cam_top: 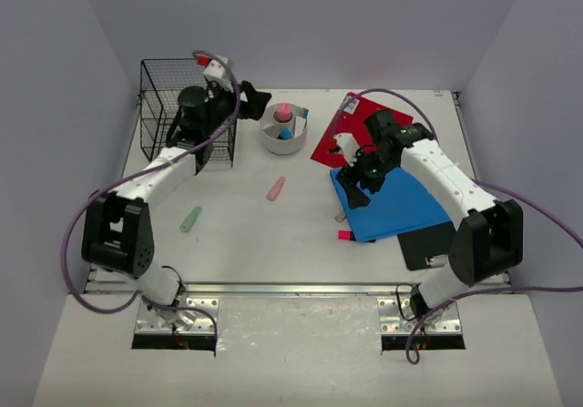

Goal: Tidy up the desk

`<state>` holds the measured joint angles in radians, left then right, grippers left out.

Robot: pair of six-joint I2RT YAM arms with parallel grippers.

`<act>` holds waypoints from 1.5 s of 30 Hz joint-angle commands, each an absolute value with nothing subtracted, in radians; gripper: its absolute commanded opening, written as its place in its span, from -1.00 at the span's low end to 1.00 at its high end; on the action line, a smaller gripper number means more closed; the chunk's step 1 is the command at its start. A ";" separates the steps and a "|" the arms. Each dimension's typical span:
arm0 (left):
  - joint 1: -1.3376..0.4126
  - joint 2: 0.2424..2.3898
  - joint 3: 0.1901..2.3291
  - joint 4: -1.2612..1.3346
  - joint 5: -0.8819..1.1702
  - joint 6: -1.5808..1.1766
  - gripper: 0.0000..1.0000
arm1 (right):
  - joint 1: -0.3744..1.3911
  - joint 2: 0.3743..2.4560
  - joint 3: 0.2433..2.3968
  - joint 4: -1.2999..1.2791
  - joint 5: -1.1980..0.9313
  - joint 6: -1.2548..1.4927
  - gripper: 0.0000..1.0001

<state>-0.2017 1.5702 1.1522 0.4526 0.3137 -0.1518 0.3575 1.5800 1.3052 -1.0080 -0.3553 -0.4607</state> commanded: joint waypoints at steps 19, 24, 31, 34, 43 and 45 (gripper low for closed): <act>0.000 1.046 0.935 0.242 0.482 -0.180 0.77 | 0.686 1.971 1.388 -1.155 -0.006 -0.517 0.14; 0.000 1.051 0.929 0.255 0.482 -0.197 0.77 | 0.719 1.986 1.342 -1.093 0.026 -0.505 0.10; 0.000 1.054 0.933 0.254 0.480 -0.209 0.78 | 0.741 1.993 1.288 -0.995 0.066 -0.487 0.01; 0.000 1.056 0.934 0.253 0.477 -0.212 0.78 | 0.755 2.004 1.264 -0.969 0.087 -0.487 -0.01; 0.000 1.060 0.937 0.239 0.471 -0.224 0.78 | 0.843 2.032 1.227 -0.922 0.146 -0.477 -0.28; 0.000 1.060 0.945 0.225 0.459 -0.223 0.78 | 0.866 2.039 1.226 -0.927 0.146 -0.473 -0.59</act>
